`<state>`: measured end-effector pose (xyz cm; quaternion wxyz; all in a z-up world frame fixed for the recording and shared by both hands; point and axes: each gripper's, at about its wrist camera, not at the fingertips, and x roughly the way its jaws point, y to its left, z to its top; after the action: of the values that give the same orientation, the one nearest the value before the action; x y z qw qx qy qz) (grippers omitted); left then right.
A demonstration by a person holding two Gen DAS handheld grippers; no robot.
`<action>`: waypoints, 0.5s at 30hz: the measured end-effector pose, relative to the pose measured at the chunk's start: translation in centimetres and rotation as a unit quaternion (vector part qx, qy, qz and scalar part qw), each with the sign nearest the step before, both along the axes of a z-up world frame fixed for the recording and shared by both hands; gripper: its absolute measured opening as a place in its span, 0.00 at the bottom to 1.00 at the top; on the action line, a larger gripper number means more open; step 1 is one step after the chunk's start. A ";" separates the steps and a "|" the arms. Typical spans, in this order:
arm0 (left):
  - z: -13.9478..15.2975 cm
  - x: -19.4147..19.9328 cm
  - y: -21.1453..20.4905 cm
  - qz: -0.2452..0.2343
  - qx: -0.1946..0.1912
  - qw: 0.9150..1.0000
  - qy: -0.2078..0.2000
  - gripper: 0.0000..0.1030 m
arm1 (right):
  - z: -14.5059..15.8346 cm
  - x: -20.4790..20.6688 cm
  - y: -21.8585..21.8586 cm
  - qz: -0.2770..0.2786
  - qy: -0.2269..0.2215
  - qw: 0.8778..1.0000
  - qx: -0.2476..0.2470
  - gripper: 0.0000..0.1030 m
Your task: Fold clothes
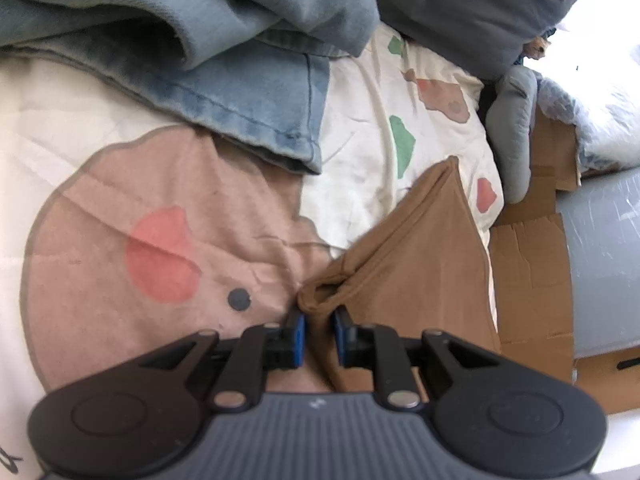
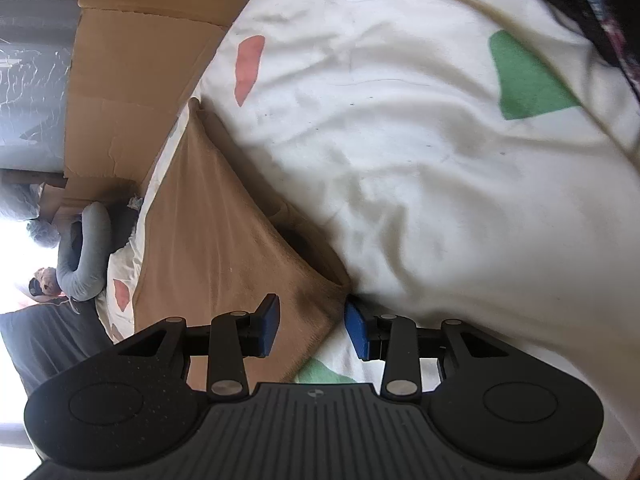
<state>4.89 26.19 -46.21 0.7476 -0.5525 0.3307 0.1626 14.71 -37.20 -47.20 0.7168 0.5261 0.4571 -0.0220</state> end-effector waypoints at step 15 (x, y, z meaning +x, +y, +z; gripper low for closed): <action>0.3 0.3 -0.2 0.002 0.006 1.000 0.007 0.17 | -1.0 -0.3 0.1 -0.009 -0.020 1.000 0.021 0.23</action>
<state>5.21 25.95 -45.91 0.7484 -0.5474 0.3339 0.1696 14.42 -37.14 -48.23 0.7147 0.5451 0.4382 -0.0085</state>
